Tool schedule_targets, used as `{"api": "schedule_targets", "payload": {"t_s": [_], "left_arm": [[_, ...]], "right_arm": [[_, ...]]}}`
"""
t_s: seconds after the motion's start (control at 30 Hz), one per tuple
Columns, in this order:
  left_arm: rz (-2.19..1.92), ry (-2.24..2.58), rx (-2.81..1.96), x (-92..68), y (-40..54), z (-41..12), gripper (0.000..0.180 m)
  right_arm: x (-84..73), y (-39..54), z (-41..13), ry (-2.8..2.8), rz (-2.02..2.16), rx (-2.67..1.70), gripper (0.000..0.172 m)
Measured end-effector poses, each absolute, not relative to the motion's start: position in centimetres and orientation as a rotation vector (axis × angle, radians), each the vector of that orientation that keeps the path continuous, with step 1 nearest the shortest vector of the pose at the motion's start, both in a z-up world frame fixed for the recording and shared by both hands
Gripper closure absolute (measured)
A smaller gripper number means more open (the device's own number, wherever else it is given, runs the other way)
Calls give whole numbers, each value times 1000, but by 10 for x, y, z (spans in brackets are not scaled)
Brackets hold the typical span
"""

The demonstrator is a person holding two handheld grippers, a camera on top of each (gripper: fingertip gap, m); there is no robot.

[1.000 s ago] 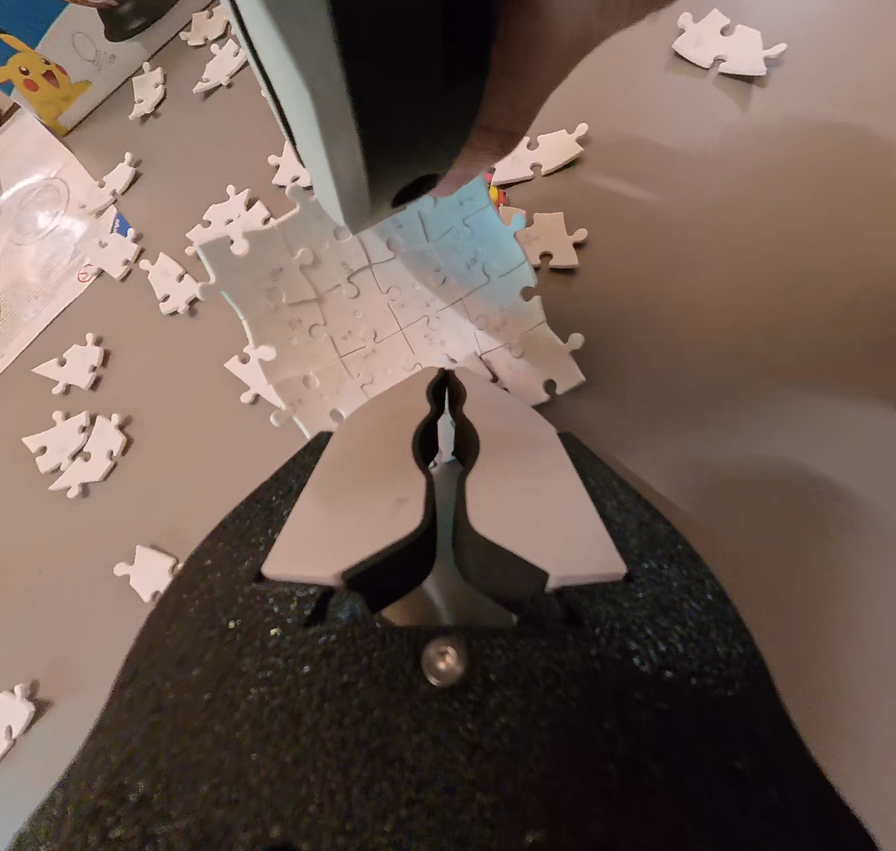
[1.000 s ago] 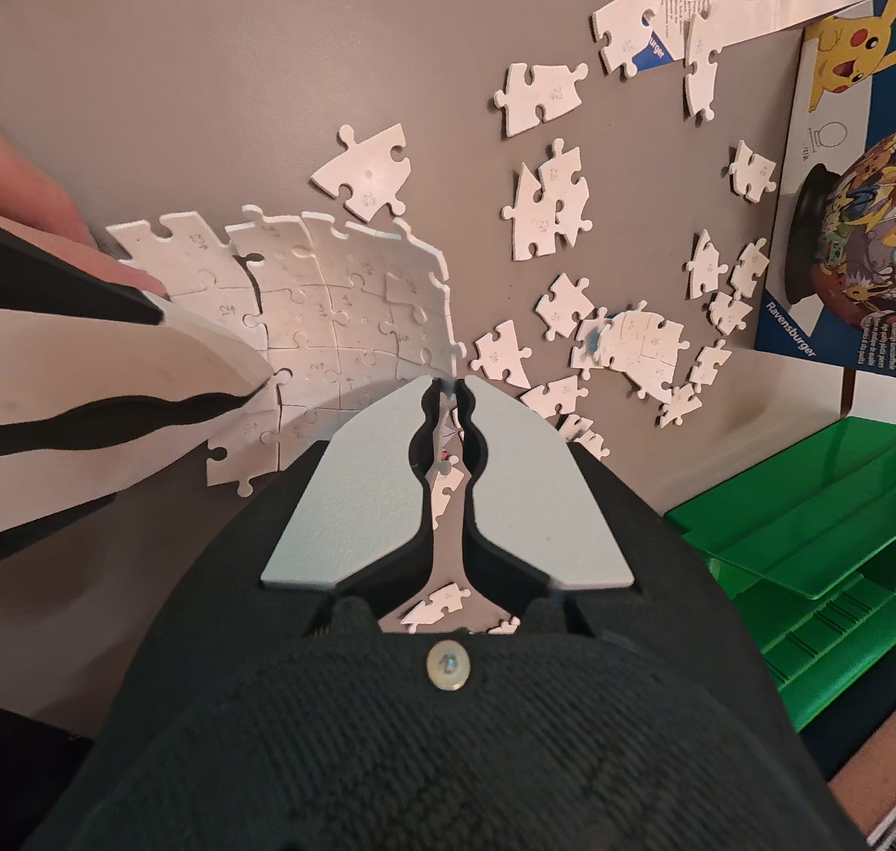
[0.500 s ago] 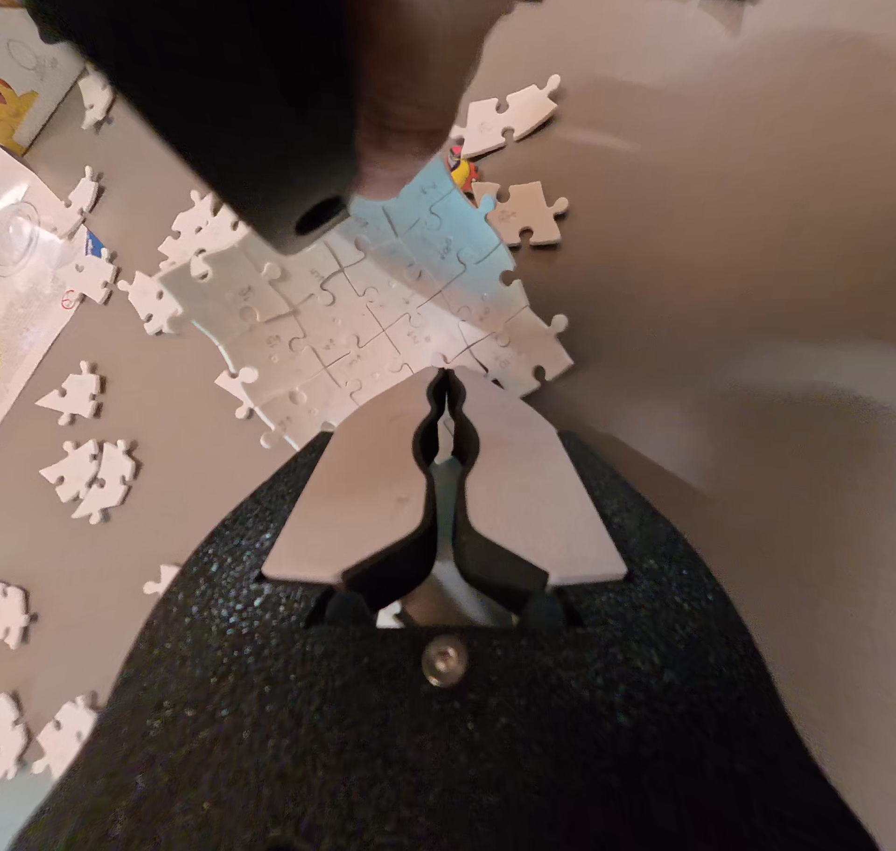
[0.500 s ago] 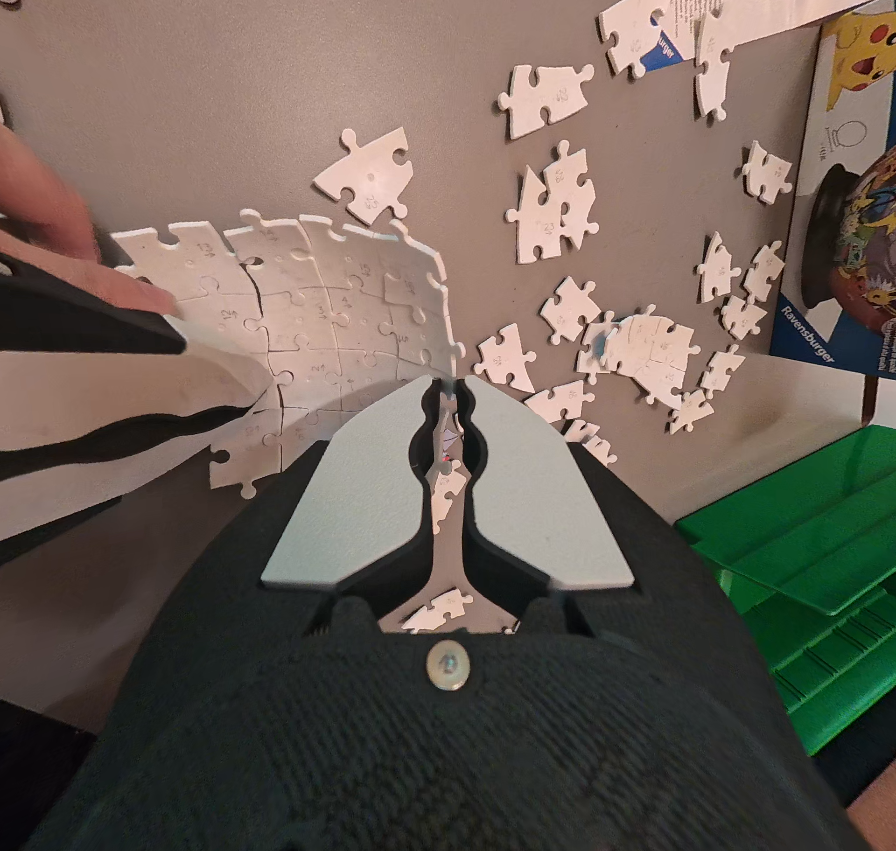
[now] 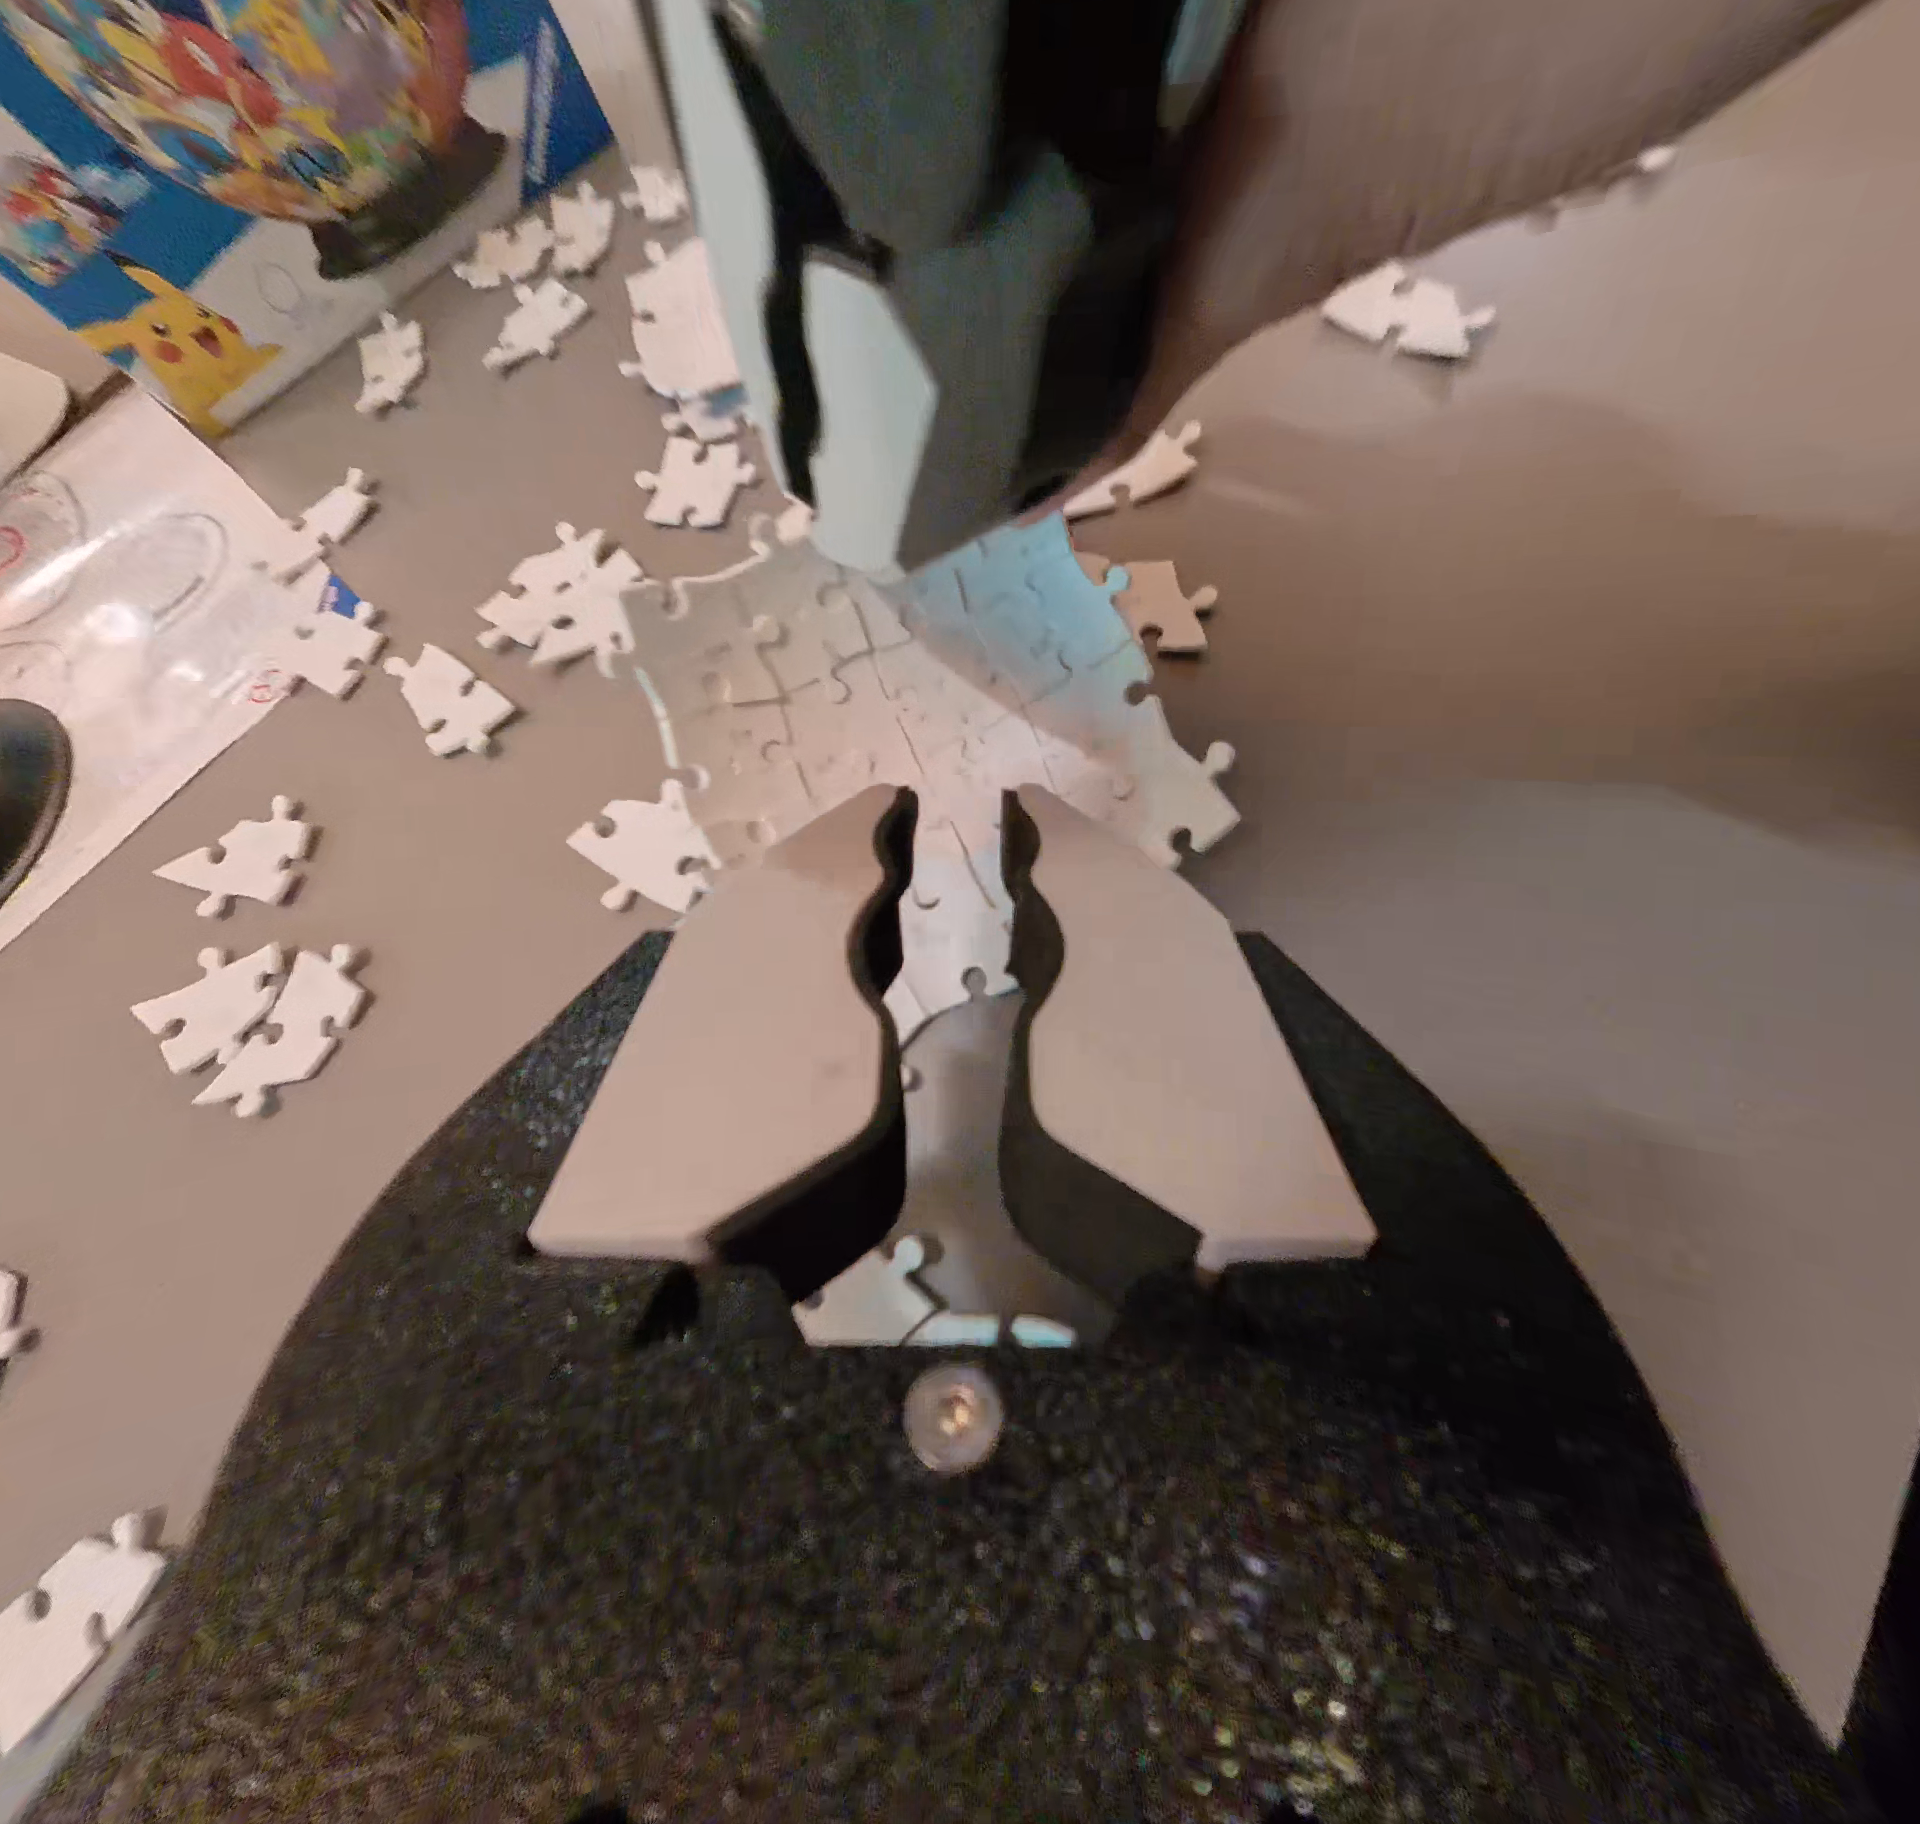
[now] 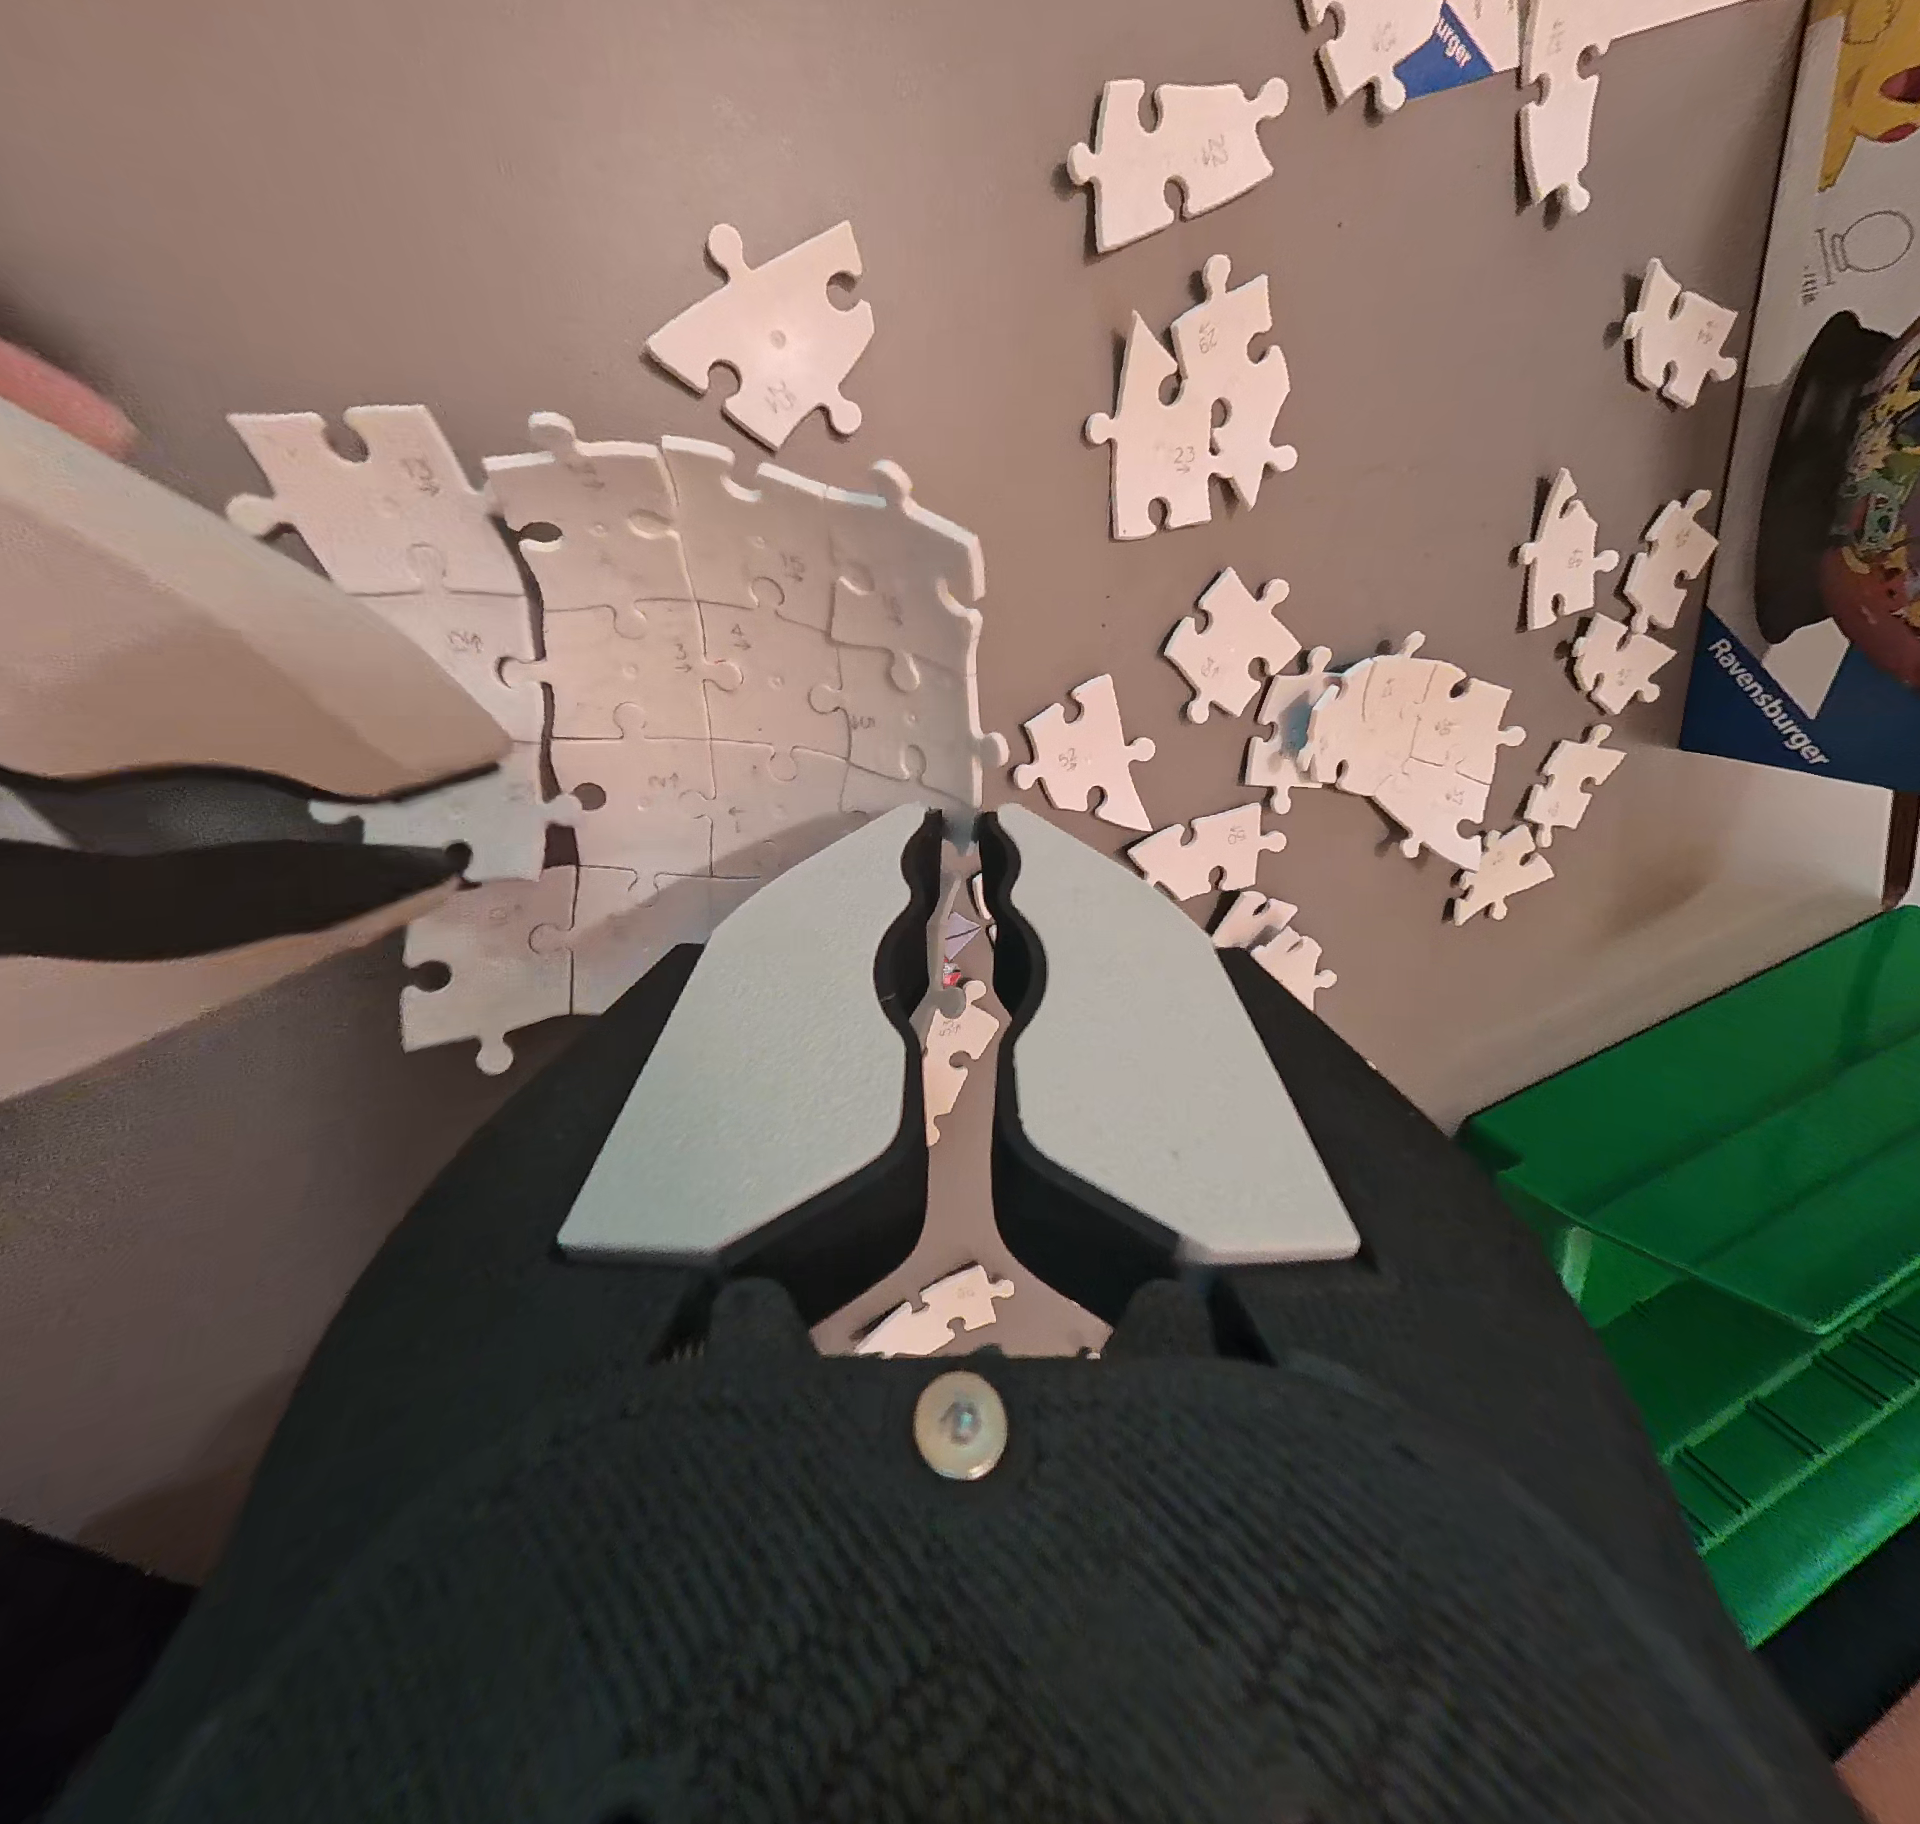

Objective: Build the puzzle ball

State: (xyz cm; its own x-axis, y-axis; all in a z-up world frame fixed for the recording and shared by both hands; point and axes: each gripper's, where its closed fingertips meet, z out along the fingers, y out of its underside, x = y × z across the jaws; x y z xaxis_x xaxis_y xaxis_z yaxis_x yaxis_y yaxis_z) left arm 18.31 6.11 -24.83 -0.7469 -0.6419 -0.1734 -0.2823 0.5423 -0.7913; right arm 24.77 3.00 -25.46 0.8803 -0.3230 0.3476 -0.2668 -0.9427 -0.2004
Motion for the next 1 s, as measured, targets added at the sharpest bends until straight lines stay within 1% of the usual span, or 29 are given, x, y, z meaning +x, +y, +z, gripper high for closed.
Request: {"api": "schedule_targets", "payload": {"t_s": [0.1,0.23,0.33,0.43,0.63,0.7,0.87,1.0], "left_arm": [[-1111,2289,-714,184,76,-236,161],[-1049,2301,-654,183,91,-241,153],[-1030,2346,-569,174,88,-247,153],[-985,2381,-437,166,78,-252,158],[-788,2444,-260,167,77,-272,149],[-774,2451,-238,168,78,-275,148],[-830,2469,-261,167,76,-279,147],[-842,2456,-280,169,77,-277,146]], "right_arm": [[247,30,-256,458,-565,-2902,165],[246,31,-258,447,-548,-2906,164],[246,29,-260,450,-546,-2914,164],[246,29,-261,459,-541,-2915,164],[246,27,-262,436,-540,-2929,164],[246,26,-263,442,-526,-2921,164],[250,23,-265,451,-472,-2878,157],[247,26,-260,417,-331,-2777,145]]}}
